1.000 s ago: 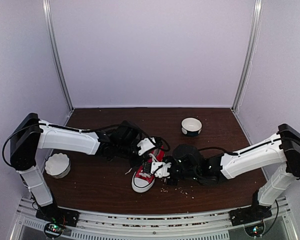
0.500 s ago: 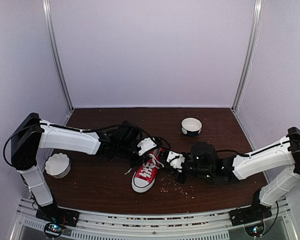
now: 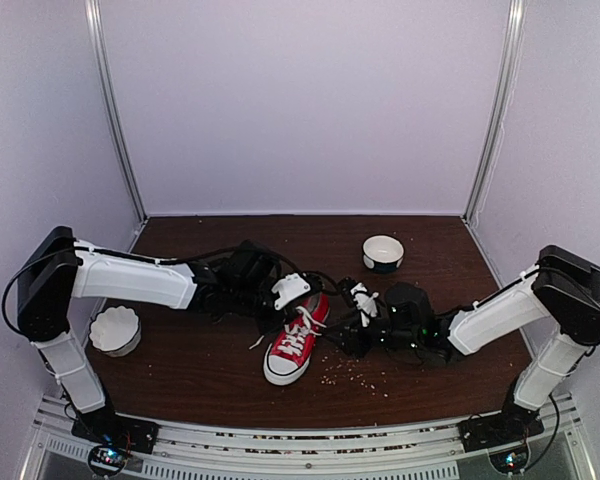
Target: Tie the shoes
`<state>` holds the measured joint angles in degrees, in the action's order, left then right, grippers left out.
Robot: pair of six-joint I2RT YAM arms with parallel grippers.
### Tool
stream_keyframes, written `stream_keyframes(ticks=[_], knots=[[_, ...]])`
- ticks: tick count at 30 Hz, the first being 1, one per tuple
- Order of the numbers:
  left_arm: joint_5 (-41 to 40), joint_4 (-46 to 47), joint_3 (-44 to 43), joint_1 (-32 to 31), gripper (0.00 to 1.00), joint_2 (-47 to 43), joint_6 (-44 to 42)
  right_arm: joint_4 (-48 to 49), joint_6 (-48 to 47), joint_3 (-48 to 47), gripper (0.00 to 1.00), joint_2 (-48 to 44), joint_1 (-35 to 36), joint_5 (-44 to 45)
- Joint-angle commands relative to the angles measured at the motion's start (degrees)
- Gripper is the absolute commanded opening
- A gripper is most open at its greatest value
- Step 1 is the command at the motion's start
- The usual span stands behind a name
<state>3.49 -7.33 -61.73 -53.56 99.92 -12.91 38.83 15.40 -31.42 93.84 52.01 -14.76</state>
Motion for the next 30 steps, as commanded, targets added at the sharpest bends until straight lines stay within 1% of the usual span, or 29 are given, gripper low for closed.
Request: stream_keyframes(ticks=[1, 3, 6, 11, 15, 16, 17, 20, 23, 26, 30], knots=[[0.76, 2.32, 1.07, 0.40, 0.00, -2.31, 0.51, 4.55, 7.26, -3.59, 0.46, 3.28, -2.12, -3.74], [0.87, 2.33, 1.12, 0.39, 0.00, -2.36, 0.43, 5.23, 7.97, -4.44, 0.46, 4.30, -2.32, -4.80], [0.76, 2.32, 0.99, 0.36, 0.00, -2.42, 0.37, 2.66, 7.46, -5.71, 0.44, 5.46, -2.48, -4.64], [0.84, 2.41, 1.20, 0.40, 0.00, -2.73, 0.12, 1.49, 6.83, -5.46, 0.43, 5.81, -3.08, -4.76], [0.83, 2.54, 1.50, 0.39, 0.00, -2.95, 0.00, -1.25, 6.09, -7.69, 0.40, 7.11, -3.14, -8.44], [0.94, 2.63, 1.55, 0.39, 0.00, -3.12, -0.01, -1.79, 6.13, -8.54, 0.37, 7.55, -3.09, -9.50], [0.91, 2.73, 1.67, 0.39, 0.00, -3.25, -0.09, -2.04, 6.13, -9.13, 0.32, 7.89, -3.11, -10.55], [1.15, 3.47, 2.48, 0.39, 0.00, -4.03, -0.27, -1.91, 6.18, -10.32, 0.16, 8.27, -3.10, -12.34], [1.37, 3.64, 2.84, 0.39, 0.00, -4.44, -0.60, -1.87, 6.07, -11.62, 0.07, 8.71, -3.20, -14.12], [1.33, 3.68, 3.17, 0.39, 0.00, -4.72, -0.88, -0.67, 7.10, -12.99, 0.00, 9.37, -3.21, -17.01], [1.45, 4.12, 3.60, 0.47, 0.00, -5.14, -0.91, 4.52, 11.49, -13.99, 0.00, 10.81, -3.12, -21.82]])
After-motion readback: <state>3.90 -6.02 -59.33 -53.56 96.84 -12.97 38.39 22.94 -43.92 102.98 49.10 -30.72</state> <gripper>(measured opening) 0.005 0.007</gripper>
